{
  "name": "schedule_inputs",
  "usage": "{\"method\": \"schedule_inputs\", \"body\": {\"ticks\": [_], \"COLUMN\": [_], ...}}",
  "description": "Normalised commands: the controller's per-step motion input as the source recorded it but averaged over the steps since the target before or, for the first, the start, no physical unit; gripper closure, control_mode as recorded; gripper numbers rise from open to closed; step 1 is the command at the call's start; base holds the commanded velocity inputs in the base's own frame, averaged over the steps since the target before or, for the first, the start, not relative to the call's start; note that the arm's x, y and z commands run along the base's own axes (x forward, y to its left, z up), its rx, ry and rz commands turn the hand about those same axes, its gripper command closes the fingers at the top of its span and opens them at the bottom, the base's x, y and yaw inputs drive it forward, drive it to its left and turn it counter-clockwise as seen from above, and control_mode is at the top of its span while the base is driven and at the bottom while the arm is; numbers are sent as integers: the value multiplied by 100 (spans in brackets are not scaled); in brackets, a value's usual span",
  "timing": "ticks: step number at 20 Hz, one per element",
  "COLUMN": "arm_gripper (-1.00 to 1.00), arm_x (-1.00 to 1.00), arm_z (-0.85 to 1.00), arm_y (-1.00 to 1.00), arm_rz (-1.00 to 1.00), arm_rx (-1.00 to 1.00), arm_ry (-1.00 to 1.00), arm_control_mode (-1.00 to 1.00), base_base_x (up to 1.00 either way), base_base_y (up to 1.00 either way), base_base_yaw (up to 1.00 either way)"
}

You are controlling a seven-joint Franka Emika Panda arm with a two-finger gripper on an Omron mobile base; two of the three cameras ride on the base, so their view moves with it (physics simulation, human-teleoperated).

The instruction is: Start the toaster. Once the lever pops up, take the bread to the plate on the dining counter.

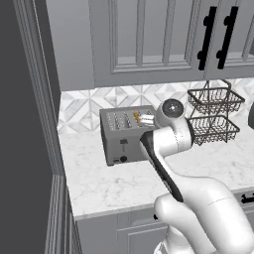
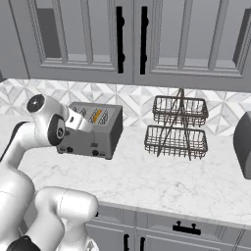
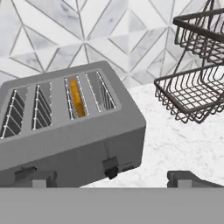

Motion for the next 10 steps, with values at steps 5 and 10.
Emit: {"method": "schedule_inputs", "body": {"ticks": [5,10], "arm_gripper": [-100,-100], "arm_x": [32,35], "arm_z": [-1,-15], "arm_y": [12,7], "arm_rz": [22,7], "arm_rx": [-1,-8], "arm_ry": [0,-22], "arm_control_mode": [-100,-100], "base_base_x": [0,0], "base_base_y": [0,0], "base_base_yaw": [0,0]}}
